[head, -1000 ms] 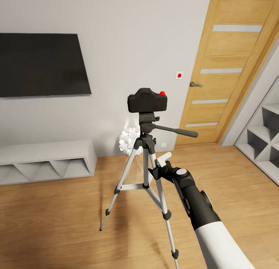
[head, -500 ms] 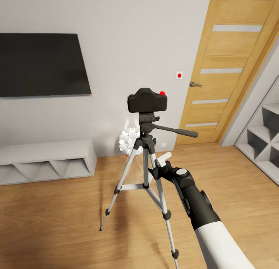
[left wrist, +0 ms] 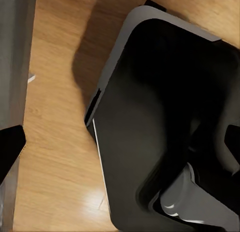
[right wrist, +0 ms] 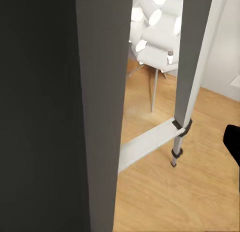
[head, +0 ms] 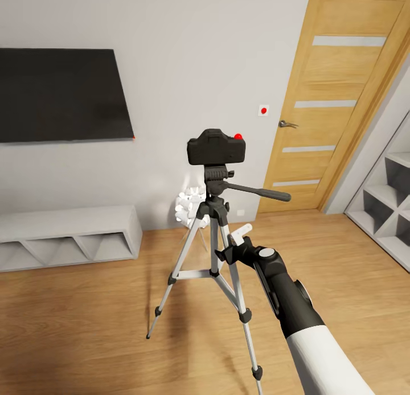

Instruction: Attach the digital camera to the camera tripod in the bedroom.

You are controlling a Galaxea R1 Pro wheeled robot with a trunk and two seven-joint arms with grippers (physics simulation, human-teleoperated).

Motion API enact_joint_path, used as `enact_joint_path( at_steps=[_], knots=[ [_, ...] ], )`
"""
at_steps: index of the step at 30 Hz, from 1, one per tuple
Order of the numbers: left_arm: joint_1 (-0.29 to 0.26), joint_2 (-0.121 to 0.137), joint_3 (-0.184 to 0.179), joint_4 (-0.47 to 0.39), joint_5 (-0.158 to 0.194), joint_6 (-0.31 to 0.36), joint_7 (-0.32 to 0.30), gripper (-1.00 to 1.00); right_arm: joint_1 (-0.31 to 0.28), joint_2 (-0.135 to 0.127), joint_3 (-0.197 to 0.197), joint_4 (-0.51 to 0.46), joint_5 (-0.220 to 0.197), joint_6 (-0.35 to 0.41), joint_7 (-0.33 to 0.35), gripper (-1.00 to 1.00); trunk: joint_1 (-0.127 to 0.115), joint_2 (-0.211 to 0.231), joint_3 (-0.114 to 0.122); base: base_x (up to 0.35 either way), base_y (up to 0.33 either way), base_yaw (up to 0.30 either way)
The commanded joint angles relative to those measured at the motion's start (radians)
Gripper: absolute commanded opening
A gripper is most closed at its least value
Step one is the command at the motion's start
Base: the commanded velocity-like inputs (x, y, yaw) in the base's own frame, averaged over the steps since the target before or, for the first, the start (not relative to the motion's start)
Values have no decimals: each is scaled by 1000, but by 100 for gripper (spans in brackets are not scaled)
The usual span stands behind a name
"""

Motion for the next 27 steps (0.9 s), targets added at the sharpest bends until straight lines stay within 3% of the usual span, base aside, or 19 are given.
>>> enact_joint_path(
  at_steps=[1,8,17,27],
  knots=[
    [-1,-1,-8,0,-9,-1,-2,100,-1,0,-1,-1,11,3,8,100,1,-2,-2,0,0,0],
    [-1,-6,-7,1,-35,-3,-1,100,-1,0,-1,-1,11,3,8,100,1,-2,-2,0,0,0],
    [-1,-7,-7,1,-33,-5,-1,100,-1,0,-2,-1,11,2,8,100,1,-2,-2,-20,0,0],
    [-1,-8,-6,1,-30,-5,0,100,-1,0,-2,-1,11,3,8,100,1,-2,-2,-266,0,0]
  ],
)
